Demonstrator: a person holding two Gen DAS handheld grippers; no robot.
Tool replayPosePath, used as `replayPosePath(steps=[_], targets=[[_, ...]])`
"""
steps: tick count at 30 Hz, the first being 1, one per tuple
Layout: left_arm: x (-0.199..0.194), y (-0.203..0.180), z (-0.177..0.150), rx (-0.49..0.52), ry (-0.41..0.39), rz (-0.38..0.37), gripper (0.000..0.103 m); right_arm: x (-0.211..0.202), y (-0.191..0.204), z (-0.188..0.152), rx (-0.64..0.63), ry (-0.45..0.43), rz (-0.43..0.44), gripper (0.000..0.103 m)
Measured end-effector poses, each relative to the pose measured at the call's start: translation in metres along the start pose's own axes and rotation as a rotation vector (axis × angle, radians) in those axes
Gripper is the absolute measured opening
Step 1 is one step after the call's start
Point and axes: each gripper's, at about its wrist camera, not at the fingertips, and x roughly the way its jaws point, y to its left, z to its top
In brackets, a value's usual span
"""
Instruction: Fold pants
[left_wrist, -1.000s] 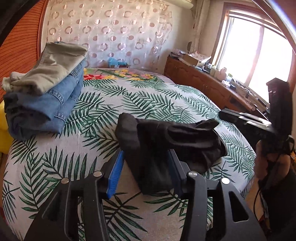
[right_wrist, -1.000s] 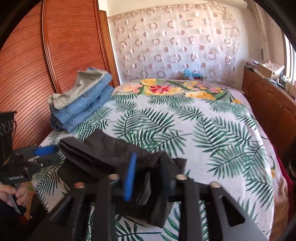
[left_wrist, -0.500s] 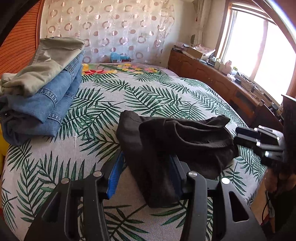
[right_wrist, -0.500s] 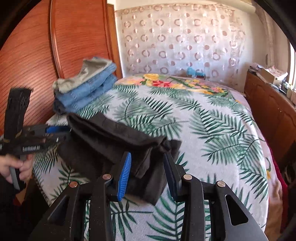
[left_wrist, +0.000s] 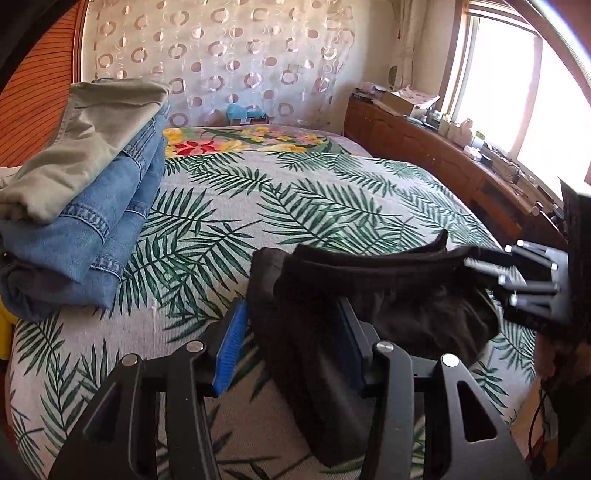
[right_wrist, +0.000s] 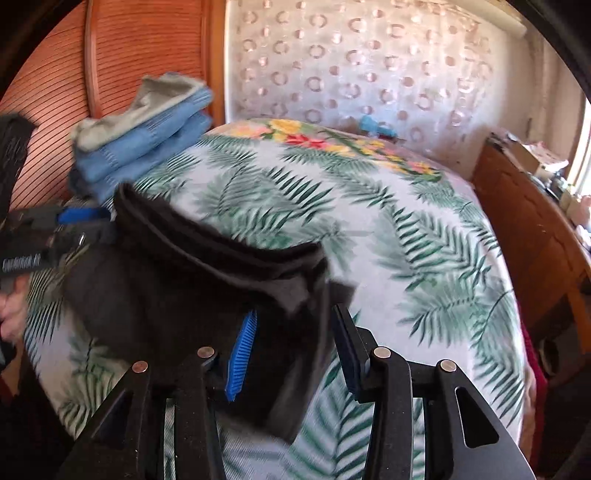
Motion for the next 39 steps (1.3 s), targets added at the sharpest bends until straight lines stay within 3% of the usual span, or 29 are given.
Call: replayPosePath(steps=[5, 17, 19, 25, 33, 39], targets=[[-0.001, 0.004, -0.003, -0.018, -0.003, 0.002, 0.049, 0.016, -0.022, 0.016, 0.086, 0.01, -0.074, 0.044], [-0.035, -0.009, -0.036, 0.013, -0.009, -0.06, 0.049, -0.031, -0.016, -0.034, 0.105, -0.04, 0.101, 0.044], [-0.038, -0.014, -0.041, 0.026, -0.008, -0.07, 0.049, -0.038, -0.013, -0.044, 0.097, -0.034, 0.131, 0.039], [-0.029, -0.021, -0.05, 0.055, 0.021, -0.066, 0.049, -0.047, -0.013, -0.067, 0.084, -0.017, 0.158, 0.034], [-0.019, -0.02, -0.057, 0.048, 0.055, -0.05, 0.044, -0.032, -0.019, -0.063, 0.106, 0.011, 0.18, 0.031], [-0.019, -0.019, -0.057, 0.052, 0.05, -0.044, 0.044, -0.027, -0.02, -0.067, 0.105, 0.025, 0.235, 0.012]])
